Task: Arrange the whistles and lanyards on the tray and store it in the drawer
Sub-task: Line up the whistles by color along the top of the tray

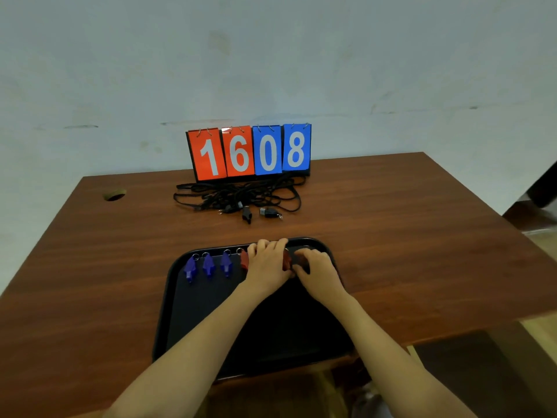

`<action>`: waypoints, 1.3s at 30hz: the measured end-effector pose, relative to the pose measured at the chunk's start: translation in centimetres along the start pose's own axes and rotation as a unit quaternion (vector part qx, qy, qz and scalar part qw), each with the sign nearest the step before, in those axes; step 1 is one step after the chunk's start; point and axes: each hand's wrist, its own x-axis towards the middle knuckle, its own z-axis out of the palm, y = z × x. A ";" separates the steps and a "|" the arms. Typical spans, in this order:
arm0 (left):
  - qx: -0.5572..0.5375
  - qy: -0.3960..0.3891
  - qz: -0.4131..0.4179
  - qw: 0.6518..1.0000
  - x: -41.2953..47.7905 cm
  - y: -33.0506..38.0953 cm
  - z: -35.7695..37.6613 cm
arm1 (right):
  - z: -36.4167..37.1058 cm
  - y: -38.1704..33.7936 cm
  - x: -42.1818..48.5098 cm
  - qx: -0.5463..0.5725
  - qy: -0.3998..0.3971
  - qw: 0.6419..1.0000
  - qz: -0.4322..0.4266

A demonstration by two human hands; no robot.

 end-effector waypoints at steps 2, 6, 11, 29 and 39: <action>-0.009 0.018 0.007 1.000 -0.5 -0.8 -0.5 | 0.4 -0.5 0.4 -0.006 -0.017 1.000 -0.015; 0.046 0.060 0.004 0.997 -1.8 -2.7 -0.9 | 0.9 -1.2 1.3 -0.027 -0.068 0.997 -0.021; 0.077 0.077 -0.004 0.994 -2.2 -3.5 -1.0 | 1.3 -1.8 1.8 -0.041 -0.079 0.996 -0.029; 0.093 0.048 -0.014 0.994 -2.6 -4.2 -1.3 | 2.0 -2.5 2.1 -0.067 -0.054 0.995 -0.049; 0.026 0.187 -0.013 0.982 -1.8 -4.9 -1.3 | 0.6 -3.3 3.4 -0.009 0.002 0.997 -0.080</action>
